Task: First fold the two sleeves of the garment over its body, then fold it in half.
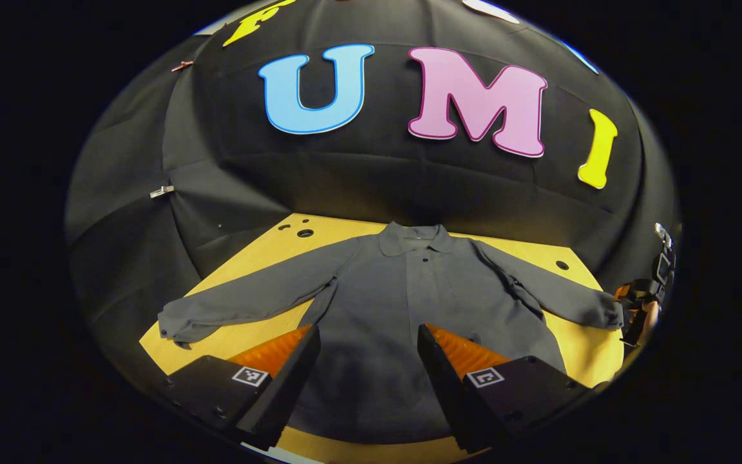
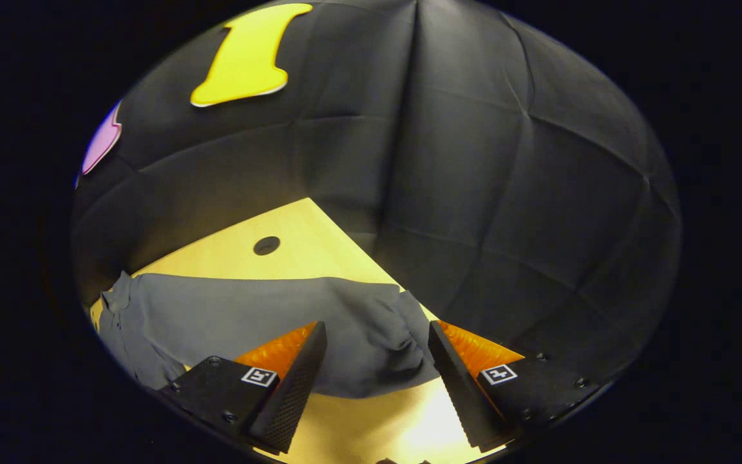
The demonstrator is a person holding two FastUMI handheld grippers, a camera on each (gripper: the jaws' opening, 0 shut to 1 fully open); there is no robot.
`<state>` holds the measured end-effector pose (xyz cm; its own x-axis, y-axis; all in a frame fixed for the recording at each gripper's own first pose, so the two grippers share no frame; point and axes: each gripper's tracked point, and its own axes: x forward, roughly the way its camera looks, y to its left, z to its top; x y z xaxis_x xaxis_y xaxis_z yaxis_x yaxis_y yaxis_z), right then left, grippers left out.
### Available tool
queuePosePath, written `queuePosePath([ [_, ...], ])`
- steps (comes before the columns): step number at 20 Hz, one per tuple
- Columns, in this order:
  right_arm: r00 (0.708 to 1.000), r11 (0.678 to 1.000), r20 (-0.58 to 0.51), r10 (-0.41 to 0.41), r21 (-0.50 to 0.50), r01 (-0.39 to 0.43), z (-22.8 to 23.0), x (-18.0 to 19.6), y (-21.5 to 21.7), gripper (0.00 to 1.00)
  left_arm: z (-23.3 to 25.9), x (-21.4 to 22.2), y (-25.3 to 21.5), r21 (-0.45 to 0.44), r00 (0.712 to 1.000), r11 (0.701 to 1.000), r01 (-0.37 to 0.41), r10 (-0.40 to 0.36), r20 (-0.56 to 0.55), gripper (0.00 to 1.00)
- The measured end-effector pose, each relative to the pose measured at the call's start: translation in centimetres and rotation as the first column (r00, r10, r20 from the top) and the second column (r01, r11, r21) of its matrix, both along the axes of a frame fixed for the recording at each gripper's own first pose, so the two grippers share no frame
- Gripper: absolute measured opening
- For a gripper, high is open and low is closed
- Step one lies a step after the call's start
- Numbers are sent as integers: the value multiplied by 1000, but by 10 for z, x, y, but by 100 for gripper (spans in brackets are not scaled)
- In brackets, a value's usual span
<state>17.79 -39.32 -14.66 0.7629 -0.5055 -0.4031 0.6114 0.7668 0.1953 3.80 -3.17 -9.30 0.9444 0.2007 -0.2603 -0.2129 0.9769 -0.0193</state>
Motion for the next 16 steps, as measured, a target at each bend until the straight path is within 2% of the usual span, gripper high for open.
queuePosePath([
  [2, 1000, 1000, 1, -22, 9, 22, -5, 5, -15, 98, -1, 0, 1, -12, 1000, 1000, -13, 13, -4, 96],
  [5, 998, 999, -53, -37, 14, 38, -26, 12, -29, 98, -9, 1, 1, -10, 1000, 1000, -12, 12, -28, 96],
  [10, 992, 996, -127, -2, 91, 14, -53, 12, -25, 98, -18, 5, -3, -5, 999, 1000, -5, 5, -51, 96],
  [16, 992, 996, -123, 29, 85, -19, -54, 11, -25, 98, -19, 10, -10, -3, 999, 1000, 15, -15, -49, 96],
])
